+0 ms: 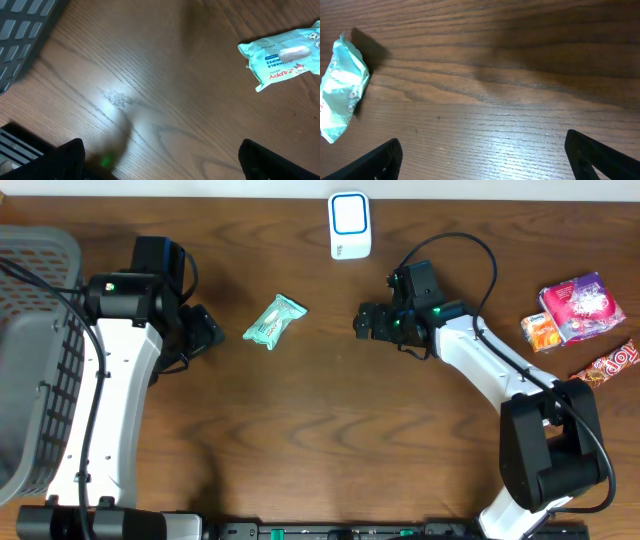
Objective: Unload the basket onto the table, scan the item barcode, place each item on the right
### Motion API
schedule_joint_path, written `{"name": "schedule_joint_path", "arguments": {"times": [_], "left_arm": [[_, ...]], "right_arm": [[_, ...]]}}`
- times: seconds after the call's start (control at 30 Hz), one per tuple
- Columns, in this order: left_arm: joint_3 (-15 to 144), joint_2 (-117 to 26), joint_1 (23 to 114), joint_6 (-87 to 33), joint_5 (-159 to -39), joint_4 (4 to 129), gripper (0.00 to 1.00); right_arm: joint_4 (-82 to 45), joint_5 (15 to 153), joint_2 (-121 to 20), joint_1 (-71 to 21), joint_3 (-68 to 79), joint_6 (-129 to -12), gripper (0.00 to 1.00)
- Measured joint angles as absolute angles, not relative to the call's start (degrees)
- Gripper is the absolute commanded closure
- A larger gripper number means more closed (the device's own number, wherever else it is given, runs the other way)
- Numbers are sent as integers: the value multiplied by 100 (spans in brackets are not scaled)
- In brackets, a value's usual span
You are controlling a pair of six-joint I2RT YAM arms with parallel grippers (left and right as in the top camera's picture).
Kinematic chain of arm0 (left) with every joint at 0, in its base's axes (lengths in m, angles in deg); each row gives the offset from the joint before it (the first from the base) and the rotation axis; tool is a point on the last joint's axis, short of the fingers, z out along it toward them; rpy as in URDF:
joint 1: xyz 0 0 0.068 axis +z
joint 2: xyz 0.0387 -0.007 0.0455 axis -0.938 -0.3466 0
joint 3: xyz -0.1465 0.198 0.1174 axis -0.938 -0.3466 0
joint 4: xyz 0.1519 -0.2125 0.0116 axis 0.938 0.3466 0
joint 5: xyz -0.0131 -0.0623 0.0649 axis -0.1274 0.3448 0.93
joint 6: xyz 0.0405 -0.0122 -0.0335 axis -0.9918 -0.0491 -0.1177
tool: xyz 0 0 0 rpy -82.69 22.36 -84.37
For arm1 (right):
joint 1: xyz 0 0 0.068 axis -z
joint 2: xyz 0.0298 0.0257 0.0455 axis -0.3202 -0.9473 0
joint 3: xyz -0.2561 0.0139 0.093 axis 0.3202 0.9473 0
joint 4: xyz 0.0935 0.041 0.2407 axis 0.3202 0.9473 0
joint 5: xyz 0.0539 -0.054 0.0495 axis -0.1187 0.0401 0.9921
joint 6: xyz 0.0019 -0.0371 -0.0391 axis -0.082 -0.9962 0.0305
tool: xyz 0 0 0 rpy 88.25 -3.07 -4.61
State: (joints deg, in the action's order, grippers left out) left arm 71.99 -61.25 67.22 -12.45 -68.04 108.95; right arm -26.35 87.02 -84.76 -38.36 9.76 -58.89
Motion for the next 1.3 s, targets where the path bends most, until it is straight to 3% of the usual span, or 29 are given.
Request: {"name": "schedule_joint_path", "arguments": {"times": [1.3], "left_arm": [[7199,-6125,6722,-1245,-6804,10895,2]], "right_arm": [[-3291,8382,-8474,-4297,1957,-5799,1]]}}
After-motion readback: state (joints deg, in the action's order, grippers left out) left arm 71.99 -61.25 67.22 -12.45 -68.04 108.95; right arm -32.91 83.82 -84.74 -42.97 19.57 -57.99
